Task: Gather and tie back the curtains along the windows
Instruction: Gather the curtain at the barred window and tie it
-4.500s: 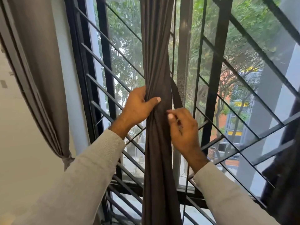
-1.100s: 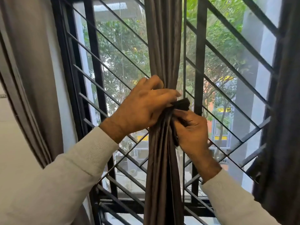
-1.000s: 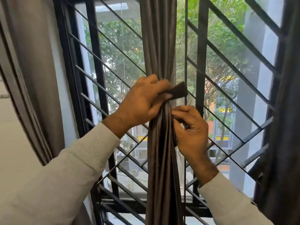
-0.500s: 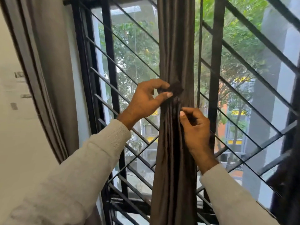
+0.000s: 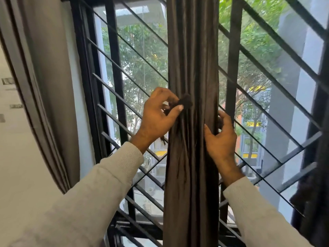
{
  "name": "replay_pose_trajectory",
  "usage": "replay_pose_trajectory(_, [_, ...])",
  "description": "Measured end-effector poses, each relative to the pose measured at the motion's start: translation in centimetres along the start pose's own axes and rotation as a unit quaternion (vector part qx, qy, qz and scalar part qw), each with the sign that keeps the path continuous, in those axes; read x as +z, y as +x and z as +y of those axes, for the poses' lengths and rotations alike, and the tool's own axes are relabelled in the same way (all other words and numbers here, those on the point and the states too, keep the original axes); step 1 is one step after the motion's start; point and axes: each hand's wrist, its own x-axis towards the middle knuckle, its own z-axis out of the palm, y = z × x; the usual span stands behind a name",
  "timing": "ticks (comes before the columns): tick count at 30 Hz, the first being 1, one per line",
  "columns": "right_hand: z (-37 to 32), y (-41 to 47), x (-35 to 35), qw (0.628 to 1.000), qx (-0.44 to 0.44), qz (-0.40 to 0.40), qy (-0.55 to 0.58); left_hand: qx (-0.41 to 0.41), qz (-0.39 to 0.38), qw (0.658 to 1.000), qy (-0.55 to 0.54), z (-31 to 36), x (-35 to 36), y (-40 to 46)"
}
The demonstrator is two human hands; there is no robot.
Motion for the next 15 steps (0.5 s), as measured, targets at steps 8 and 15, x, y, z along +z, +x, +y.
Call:
replay_pose_trajectory(8, [-3.3, 4.5, 0.2, 0.995, -0.087, 0.036, -0.028, -0.138, 0.088, 0.986, 0.02, 1.4, -0.6, 4.1])
replay_pose_trajectory(15, [-10.5, 8.0, 1.3, 0.977, -0.203, 0.066, 0.003, -0.197, 0.097, 0.976, 0.003, 2.3, -1.1, 8.4])
